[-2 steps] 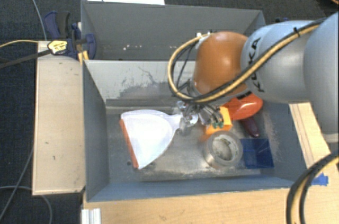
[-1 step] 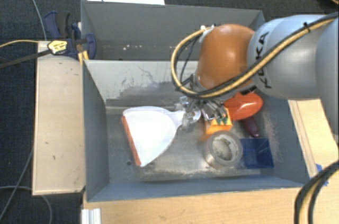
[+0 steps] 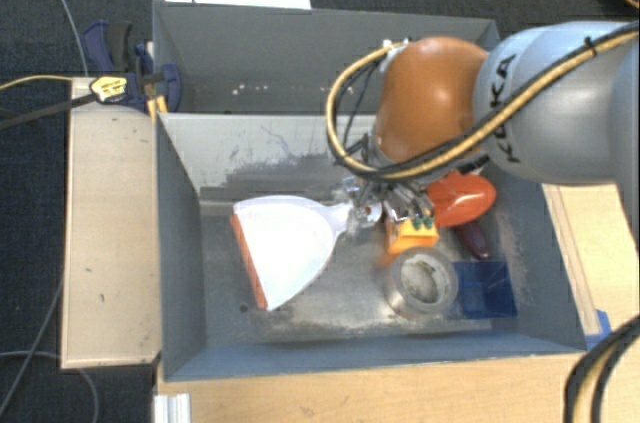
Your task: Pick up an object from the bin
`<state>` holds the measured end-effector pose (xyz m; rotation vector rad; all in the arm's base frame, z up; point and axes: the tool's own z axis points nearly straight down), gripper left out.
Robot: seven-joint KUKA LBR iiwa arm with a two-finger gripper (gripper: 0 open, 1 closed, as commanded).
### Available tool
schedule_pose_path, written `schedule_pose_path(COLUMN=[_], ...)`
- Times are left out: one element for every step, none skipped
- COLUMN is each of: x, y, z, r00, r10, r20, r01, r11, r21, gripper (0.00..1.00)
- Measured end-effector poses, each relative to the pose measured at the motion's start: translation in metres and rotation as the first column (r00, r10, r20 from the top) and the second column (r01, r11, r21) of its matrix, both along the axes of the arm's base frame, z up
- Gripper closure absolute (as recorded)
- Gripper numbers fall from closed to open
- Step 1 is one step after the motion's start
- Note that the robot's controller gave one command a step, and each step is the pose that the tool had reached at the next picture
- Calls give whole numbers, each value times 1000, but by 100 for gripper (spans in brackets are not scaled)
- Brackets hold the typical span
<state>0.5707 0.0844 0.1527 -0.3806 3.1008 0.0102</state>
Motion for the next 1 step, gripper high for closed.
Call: schedule_pose_path(x=[0], y=[0], z=[18], r00=[1000], r10=[-2], r20=[-2], r01=[2], r11=[1000], r21=[0], gripper=[100])
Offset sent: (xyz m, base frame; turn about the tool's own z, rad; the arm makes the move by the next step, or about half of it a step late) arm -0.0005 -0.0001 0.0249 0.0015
